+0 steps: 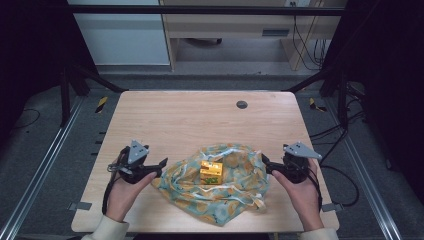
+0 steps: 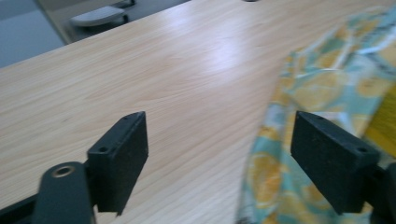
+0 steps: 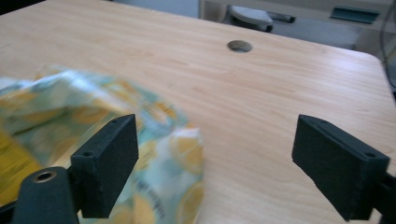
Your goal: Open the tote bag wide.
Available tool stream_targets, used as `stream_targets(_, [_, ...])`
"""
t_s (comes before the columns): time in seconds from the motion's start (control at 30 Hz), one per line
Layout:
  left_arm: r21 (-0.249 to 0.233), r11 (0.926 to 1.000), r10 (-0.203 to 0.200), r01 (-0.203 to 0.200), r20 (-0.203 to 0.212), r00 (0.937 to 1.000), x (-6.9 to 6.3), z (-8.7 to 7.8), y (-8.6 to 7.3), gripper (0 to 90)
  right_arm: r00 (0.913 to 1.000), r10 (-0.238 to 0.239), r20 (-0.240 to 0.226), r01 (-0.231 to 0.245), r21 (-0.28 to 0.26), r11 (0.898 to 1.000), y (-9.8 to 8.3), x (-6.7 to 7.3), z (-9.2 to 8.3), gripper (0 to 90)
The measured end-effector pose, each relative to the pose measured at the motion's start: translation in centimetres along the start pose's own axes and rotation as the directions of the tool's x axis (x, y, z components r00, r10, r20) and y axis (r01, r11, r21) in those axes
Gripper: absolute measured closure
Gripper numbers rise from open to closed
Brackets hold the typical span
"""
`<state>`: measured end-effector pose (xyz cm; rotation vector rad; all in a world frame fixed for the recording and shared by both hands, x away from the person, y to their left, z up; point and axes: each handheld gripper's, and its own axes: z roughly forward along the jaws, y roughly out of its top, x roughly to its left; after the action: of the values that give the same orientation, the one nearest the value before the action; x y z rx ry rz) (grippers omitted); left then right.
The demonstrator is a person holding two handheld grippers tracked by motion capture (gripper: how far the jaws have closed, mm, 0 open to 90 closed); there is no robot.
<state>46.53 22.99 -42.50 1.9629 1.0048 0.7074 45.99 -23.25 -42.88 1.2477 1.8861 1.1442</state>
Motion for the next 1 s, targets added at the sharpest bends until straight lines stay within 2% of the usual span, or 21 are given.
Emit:
stream_targets(0.17, [0.005, 0.9981, -0.061, 0.062, -0.047, 0.997, 2.5, -0.3, -0.8, 13.3, 0.9986, 0.049, 0.019, -0.049, -0.02, 0.999, 0.5, -1.4, 1.1, 10.3])
stream_targets(0.37, [0.005, 0.9947, -0.102, 0.102, -0.067, 0.9925, 4.1, -0.5, -1.6, 10.4, 0.9967, 0.07, 0.042, -0.068, -0.04, 0.997, 1.0, -2.3, 2.3, 8.1])
stream_targets(0.5, [0.009, 0.9952, -0.097, 0.098, -0.091, 0.9912, 4.9, -0.6, -2.0, 9.1, 0.9944, 0.087, 0.059, -0.083, -0.063, 0.994, 1.3, -2.9, 2.7, 7.6])
stream_targets(0.7, [-0.007, 0.9944, -0.105, 0.105, -0.122, 0.9869, 6.1, -1.2, -2.4, 7.4, 0.9914, 0.111, 0.069, -0.107, -0.061, 0.992, 1.3, -3.6, 3.4, 7.6])
stream_targets(0.87, [-0.012, 0.9934, -0.114, 0.114, -0.161, 0.9804, 7.3, -1.7, -2.9, 7.2, 0.99, 0.107, 0.092, -0.103, -0.043, 0.994, 1.1, -4.2, 3.7, 7.6])
stream_targets(1.0, [-0.005, 0.9914, -0.13, 0.131, -0.182, 0.9748, 8.3, -1.9, -3.6, 7.2, 0.9861, 0.128, 0.106, -0.125, -0.039, 0.991, 1.0, -4.9, 3.9, 7.6])
